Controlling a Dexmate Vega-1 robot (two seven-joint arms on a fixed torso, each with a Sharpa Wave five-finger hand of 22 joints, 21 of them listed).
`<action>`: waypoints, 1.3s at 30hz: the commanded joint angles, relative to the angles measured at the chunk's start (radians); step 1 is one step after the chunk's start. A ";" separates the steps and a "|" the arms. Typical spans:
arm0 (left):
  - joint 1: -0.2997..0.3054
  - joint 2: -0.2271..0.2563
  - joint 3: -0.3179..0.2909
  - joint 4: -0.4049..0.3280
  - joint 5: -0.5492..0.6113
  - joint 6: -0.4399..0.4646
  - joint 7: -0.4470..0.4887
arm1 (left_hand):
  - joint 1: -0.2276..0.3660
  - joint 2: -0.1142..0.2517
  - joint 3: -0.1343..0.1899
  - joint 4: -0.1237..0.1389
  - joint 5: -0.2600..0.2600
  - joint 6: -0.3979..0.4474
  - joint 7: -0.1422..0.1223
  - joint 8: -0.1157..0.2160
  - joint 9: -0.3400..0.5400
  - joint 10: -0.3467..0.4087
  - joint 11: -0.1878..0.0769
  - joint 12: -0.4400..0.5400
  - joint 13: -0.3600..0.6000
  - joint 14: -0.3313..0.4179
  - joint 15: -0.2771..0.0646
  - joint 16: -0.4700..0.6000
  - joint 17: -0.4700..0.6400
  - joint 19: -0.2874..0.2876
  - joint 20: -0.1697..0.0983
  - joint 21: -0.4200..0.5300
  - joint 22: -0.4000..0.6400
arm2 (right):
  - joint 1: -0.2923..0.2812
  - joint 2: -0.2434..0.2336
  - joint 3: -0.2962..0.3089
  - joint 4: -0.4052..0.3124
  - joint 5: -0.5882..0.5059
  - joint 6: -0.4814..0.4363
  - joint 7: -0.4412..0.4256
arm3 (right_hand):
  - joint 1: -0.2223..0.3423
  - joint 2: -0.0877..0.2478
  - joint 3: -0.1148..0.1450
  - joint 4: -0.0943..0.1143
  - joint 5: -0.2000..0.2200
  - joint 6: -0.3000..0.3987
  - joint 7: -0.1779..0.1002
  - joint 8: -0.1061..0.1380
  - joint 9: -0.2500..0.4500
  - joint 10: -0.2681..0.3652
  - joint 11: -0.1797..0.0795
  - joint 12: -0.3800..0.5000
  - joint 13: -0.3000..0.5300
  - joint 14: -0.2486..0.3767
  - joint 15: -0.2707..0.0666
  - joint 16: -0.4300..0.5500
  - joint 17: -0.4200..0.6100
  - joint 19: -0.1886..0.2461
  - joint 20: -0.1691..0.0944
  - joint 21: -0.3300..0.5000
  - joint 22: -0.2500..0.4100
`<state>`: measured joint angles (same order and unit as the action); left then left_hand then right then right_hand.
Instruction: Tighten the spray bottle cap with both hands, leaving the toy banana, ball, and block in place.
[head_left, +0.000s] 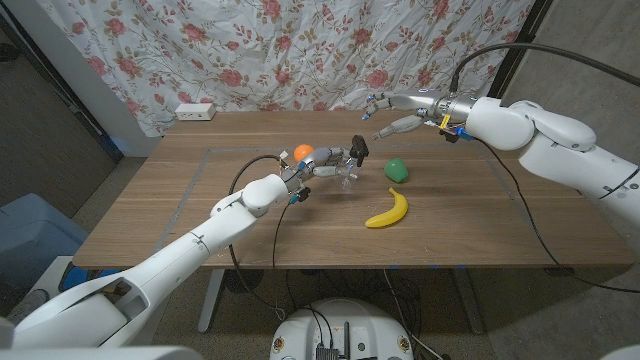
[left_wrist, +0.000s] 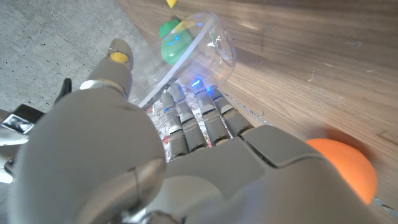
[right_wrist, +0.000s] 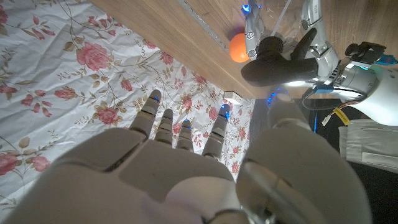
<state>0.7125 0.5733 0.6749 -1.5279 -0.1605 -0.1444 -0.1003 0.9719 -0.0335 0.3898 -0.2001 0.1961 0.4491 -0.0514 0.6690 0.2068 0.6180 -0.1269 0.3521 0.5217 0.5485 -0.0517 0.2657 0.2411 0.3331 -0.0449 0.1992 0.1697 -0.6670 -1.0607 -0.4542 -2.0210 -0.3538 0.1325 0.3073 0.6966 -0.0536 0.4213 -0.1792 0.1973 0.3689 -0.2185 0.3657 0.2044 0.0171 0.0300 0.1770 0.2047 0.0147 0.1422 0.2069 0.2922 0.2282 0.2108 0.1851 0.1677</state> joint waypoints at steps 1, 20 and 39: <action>-0.039 -0.009 0.014 0.044 -0.006 -0.025 -0.058 | -0.074 0.155 0.034 0.035 0.006 0.092 0.018 0.104 0.004 0.027 -0.013 0.004 0.003 0.009 -0.111 -0.004 0.001 0.009 -0.049 -0.001 0.004 | 0.058 0.012 -0.001 0.112 -0.006 0.163 0.037 | 0.015 -0.010 0.009 0.002 -0.007 -0.024 -0.001 -0.013 0.003 -0.024 0.003 0.003 0.003 -0.021 0.002 -0.005 0.000 -0.017 0.003 -0.006 0.001; -0.057 -0.016 0.022 0.064 0.006 -0.034 -0.068 | -0.080 0.156 0.036 0.033 0.005 0.097 0.018 0.107 0.003 0.032 -0.013 0.001 0.005 0.013 -0.111 -0.004 0.001 0.010 -0.048 -0.001 0.004 | 0.131 0.065 -0.038 0.243 0.013 0.310 0.109 | 0.035 -0.024 0.008 0.011 -0.018 -0.109 -0.002 -0.054 0.005 -0.153 0.028 -0.002 0.005 -0.107 0.030 -0.014 0.000 -0.077 0.004 -0.010 0.001; -0.088 -0.032 0.037 0.104 0.018 -0.053 -0.093 | -0.084 0.158 0.039 0.032 0.005 0.101 0.020 0.110 0.002 0.033 -0.012 -0.002 0.007 0.014 -0.110 -0.006 0.002 0.010 -0.048 -0.002 0.004 | 0.154 0.104 -0.064 0.303 0.015 0.373 0.134 | 0.040 -0.039 0.004 0.009 -0.013 -0.125 -0.002 -0.061 0.006 -0.180 0.038 0.004 0.006 -0.118 0.034 -0.011 -0.001 -0.089 0.002 -0.007 0.002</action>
<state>0.6425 0.5490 0.7026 -1.4431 -0.1501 -0.1888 -0.1796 0.9718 -0.0334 0.3897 -0.2000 0.1931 0.4491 -0.0515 0.6690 0.2064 0.6267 -0.1249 0.3484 0.5276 0.5527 -0.0558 0.2625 0.2410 0.3349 -0.0427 0.1992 0.1697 -0.5269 -0.9767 -0.5043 -1.7449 -0.3323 0.4704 0.4293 0.7359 -0.0931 0.4281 -0.1723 0.1811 0.2493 -0.2198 0.3094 0.2071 -0.1578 0.0696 0.1771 0.2070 -0.0967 0.1716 0.1961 0.2883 0.1421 0.2110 0.1773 0.1678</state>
